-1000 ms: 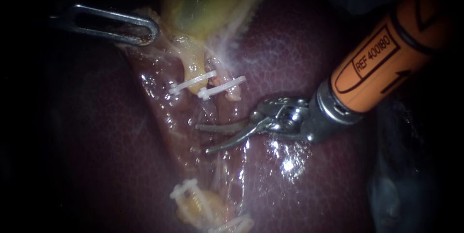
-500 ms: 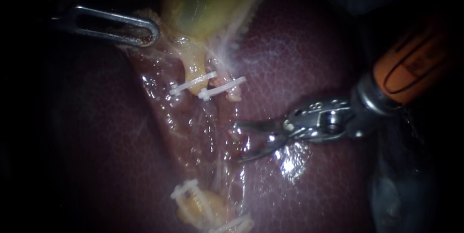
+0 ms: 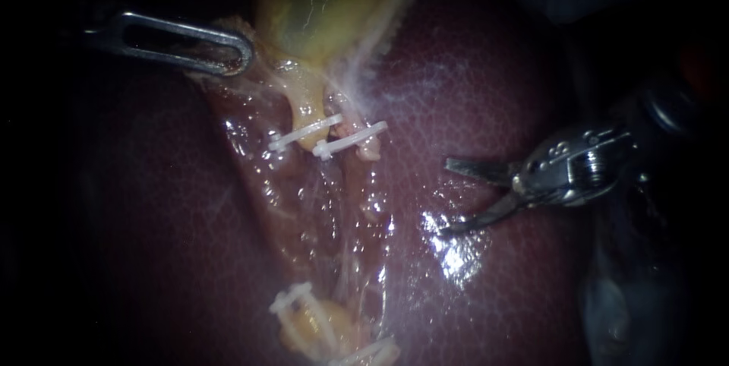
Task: Go back from the cut right tube
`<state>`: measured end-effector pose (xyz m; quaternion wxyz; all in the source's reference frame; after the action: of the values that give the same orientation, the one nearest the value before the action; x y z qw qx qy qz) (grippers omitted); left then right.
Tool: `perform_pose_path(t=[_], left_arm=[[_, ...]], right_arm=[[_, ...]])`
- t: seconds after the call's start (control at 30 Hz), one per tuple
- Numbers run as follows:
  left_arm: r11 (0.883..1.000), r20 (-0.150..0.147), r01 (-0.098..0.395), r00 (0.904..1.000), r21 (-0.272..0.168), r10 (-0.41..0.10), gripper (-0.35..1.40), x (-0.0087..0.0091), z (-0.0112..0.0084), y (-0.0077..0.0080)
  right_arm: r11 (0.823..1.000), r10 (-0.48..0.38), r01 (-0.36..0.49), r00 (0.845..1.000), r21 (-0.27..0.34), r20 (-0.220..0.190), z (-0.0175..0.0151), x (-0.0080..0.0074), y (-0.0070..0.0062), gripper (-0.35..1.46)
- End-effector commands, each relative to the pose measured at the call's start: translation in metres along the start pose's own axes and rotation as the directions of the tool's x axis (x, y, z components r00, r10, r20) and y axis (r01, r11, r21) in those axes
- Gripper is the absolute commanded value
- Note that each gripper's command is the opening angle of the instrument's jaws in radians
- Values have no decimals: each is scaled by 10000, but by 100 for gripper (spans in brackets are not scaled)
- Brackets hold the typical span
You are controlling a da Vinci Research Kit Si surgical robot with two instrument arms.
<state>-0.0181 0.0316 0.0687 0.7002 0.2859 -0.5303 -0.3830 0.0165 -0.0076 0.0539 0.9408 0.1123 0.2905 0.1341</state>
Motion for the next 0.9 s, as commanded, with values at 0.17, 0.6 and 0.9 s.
perform_pose_path(t=[0.17, 0.6, 0.9], left_arm=[[10000, -29, -62, 10000, 14, 62, -35, 10, 12, 5], [9999, -418, 7, 9991, 123, -2, -35, 55, 65, 33], [9999, -421, 2, 9991, 132, 4, -35, 56, 65, 35]], right_arm=[[9998, 47, -49, 9999, 170, 129, 0, -1, 1, 143], [9973, 129, -134, 9999, 724, 64, 0, -2, 2, 145], [9966, 132, -134, 9999, 808, 35, 0, -2, 1, 145]])
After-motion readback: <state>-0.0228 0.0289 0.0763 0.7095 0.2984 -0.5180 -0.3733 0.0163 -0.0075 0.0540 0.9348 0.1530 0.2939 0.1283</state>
